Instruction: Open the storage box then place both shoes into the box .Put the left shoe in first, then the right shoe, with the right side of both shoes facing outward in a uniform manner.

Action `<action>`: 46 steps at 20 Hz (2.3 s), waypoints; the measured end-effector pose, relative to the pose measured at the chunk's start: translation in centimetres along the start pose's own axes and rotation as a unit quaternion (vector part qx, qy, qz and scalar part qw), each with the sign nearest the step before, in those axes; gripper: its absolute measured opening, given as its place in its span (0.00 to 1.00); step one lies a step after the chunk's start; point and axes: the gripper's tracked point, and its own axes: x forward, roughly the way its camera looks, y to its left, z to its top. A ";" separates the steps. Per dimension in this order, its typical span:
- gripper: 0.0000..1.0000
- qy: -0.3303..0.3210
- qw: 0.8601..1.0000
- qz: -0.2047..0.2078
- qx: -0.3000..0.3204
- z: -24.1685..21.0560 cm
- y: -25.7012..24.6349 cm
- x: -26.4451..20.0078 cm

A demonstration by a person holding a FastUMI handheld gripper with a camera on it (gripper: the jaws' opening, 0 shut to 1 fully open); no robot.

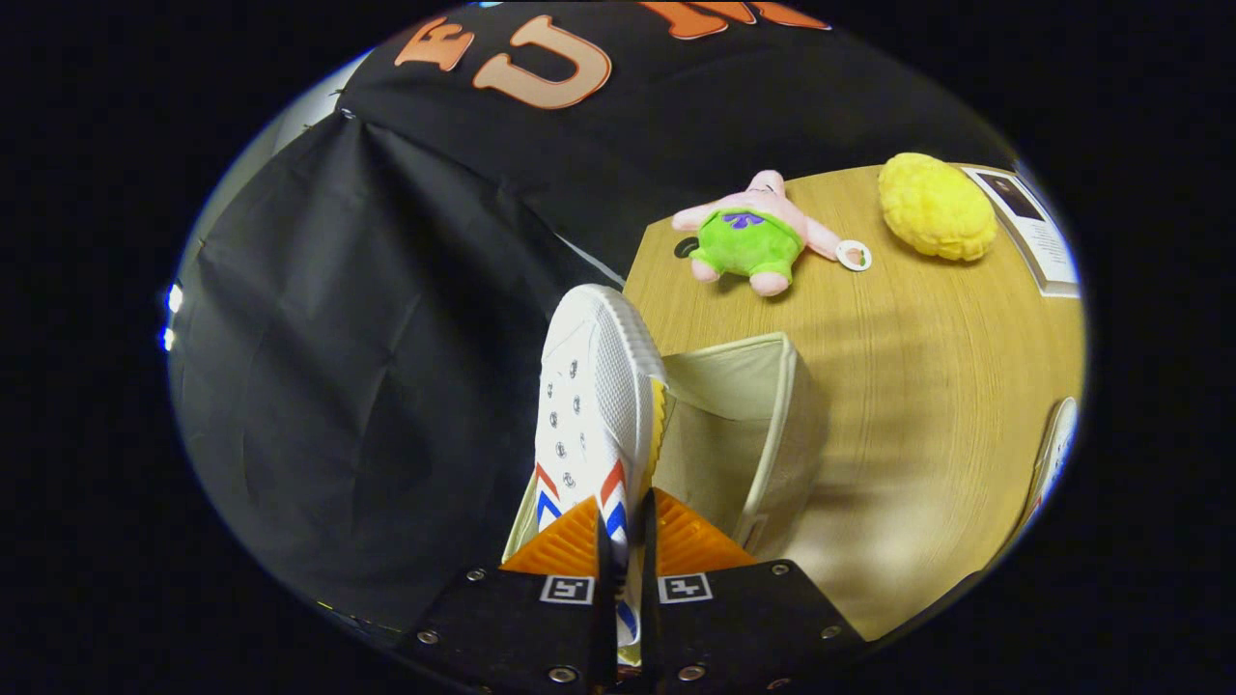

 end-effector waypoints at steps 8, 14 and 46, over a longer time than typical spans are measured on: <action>0.10 0.099 0.992 -0.068 -0.044 -4.5 0.4 3.2; 0.10 0.100 0.988 -0.092 0.079 -4.0 0.3 2.3; 0.96 -0.056 0.940 -0.273 0.199 -13.2 -36.7 -21.4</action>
